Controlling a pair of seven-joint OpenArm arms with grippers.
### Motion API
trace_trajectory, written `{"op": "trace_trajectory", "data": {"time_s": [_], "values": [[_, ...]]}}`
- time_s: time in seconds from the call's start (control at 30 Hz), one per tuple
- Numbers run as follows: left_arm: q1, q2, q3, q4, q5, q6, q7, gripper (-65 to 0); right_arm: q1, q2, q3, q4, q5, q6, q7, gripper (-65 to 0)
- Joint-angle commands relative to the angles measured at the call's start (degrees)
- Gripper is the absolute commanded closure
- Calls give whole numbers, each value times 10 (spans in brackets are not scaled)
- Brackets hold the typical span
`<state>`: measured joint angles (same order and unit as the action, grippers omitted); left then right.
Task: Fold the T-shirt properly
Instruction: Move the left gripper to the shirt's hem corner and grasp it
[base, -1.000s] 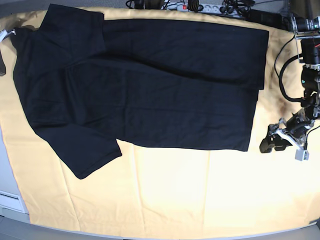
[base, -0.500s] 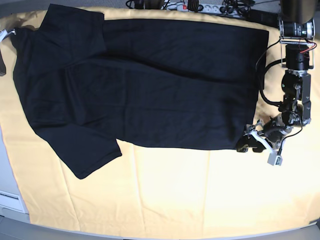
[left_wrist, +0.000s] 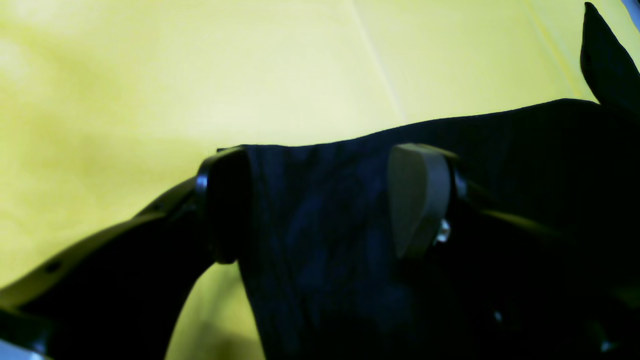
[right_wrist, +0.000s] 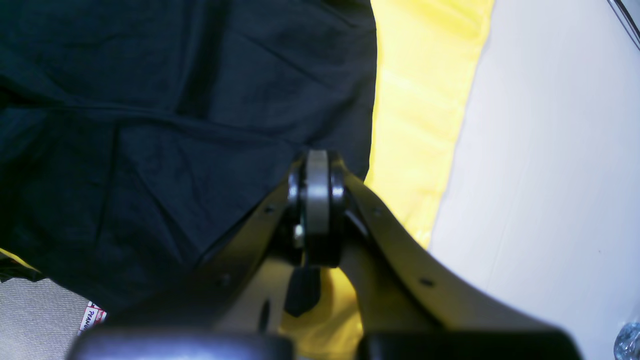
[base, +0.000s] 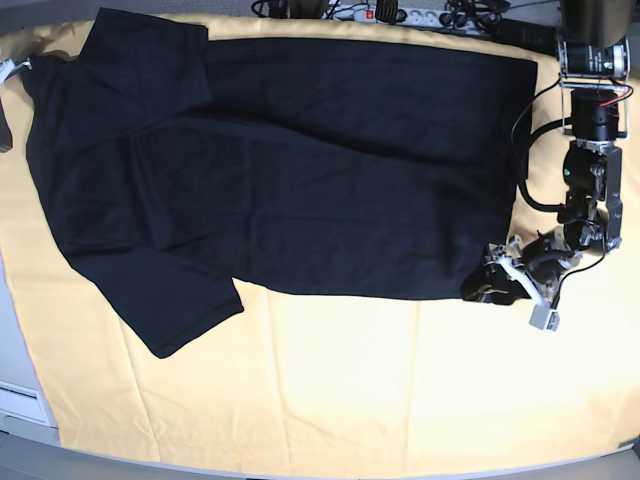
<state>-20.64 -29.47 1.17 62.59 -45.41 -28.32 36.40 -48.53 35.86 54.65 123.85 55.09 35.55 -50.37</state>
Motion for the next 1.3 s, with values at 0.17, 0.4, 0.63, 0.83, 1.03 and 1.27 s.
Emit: {"op": "trace_trajectory", "data": {"time_s": [0.17,0.4,0.63,0.83,1.03,1.27], "values": [[-16,-10,-5,9,44,103,-25,-441,-2,10,8,6,5,-2,11,0],[-16,-9,-4,9,23,39,-17,-441,-2,10,8,6,6,-2,11,0],[-16,-4,-4,9,-13,-17,7,-441,-2,10,8,6,6,-2,11,0],[-16,-2,-4,9,-20,-26,11,-441,-2,10,8,6,6,-2,11,0],[-16,-2,-4,9,-20,-23,9,-331,-2,10,8,6,6,-2,11,0],[-16,-2,-4,9,0,11,9,0,-1,10,8,6,7,-2,14,0]]}}
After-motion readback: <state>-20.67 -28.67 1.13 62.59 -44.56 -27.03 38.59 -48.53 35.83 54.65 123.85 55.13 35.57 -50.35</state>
